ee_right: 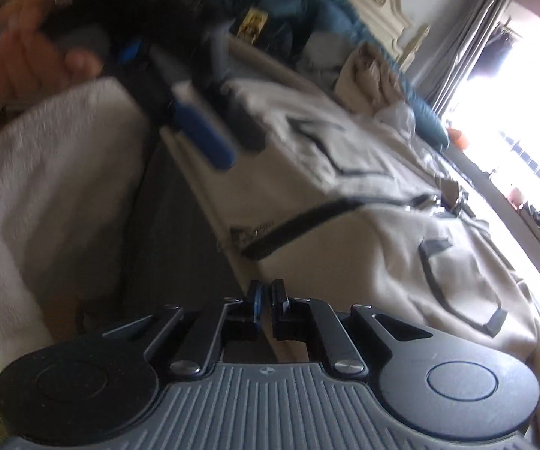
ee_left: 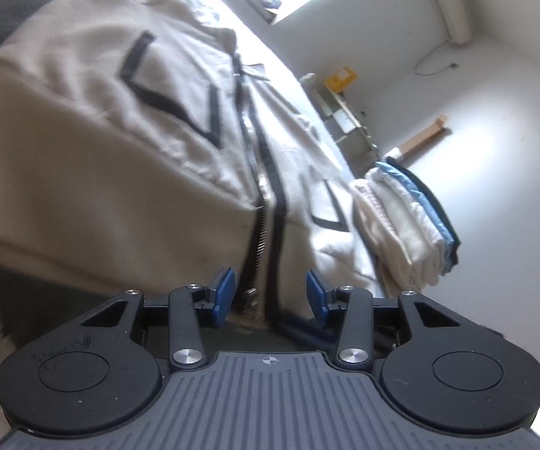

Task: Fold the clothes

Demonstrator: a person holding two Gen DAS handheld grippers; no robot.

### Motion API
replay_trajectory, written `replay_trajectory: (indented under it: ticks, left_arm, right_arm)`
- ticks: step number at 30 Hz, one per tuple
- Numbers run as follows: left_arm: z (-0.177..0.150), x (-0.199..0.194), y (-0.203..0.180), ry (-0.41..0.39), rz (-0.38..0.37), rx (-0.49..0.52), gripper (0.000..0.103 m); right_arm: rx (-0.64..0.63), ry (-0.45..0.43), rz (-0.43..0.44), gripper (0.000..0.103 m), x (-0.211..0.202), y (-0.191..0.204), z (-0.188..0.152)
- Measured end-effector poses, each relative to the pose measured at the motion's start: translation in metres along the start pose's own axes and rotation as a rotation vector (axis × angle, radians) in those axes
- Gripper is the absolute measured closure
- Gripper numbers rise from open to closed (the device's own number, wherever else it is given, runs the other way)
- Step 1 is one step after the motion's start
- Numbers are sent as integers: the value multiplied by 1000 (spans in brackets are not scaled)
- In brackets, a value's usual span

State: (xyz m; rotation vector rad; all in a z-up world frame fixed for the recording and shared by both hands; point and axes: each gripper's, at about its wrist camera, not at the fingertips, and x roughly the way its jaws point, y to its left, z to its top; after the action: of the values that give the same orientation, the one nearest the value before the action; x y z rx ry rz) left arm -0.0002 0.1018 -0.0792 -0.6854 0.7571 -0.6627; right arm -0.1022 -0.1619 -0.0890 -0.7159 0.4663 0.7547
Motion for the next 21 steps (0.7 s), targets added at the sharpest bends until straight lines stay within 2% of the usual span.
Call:
replay_trajectory:
  ticks: [1, 4, 6, 9, 12, 14, 16, 18, 20, 21]
  left_arm:
    - [3, 5, -5, 2, -8, 19, 61]
    - [8, 25, -18, 19, -37, 99, 61]
    - [9, 38, -24, 38, -54, 142, 61]
    - [4, 57, -19, 82, -66, 136, 61]
    - [-2, 69, -7, 109, -75, 89, 62]
    - [-4, 72, -1, 112, -85, 60, 62]
    - [-5, 72, 1, 109, -95, 48, 62]
    - [-5, 72, 2, 107, -99, 51, 62]
    - [-6, 72, 1, 105, -98, 61, 62]
    - [-6, 72, 1, 105, -98, 65, 62]
  right_arm:
    - [39, 1, 17, 86, -3, -3, 0]
    - [216, -28, 99, 85, -25, -29, -1]
    - [348, -50, 122, 85, -43, -58, -3]
    - [514, -78, 91, 85, -61, -106, -1]
    - [554, -97, 8, 85, -56, -141, 20]
    - [560, -99, 5, 84, -37, -157, 37]
    - [566, -93, 44, 85, -8, -170, 51]
    - [582, -46, 77, 85, 30, -179, 55]
    - [566, 80, 40, 88, 67, -182, 43]
    - [548, 160, -3, 82, 83, -182, 33]
